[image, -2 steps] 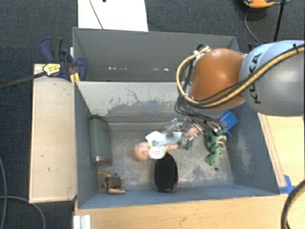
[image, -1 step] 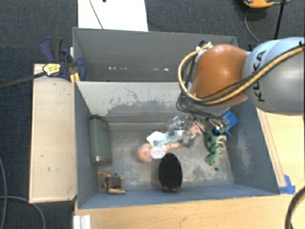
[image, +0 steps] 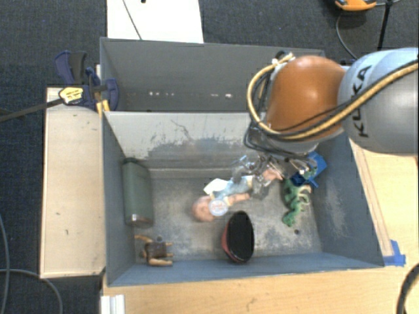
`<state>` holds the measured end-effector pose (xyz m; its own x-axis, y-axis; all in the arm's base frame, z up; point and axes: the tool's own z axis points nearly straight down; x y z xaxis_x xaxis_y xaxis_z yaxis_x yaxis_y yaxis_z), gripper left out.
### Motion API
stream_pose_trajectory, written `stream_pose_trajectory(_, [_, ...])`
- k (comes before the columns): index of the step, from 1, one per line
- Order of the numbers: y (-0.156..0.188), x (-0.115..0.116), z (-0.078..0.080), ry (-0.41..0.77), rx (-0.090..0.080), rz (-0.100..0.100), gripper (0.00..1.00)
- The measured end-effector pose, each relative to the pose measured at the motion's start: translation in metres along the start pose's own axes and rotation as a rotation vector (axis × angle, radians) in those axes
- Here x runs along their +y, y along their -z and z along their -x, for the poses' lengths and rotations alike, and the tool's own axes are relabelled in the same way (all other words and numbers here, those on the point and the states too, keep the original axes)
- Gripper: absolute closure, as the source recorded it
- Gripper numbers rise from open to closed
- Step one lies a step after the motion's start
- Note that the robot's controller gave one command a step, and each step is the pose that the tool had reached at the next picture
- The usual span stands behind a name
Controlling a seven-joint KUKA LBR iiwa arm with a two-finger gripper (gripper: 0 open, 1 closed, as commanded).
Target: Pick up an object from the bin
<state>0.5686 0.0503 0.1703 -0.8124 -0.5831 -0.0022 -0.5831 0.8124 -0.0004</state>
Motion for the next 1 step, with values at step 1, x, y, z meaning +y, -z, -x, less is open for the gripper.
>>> stream_pose_trajectory(1, [0.0107,-0.0001,0.0002,-0.001,-0.001,0.000,1.00])
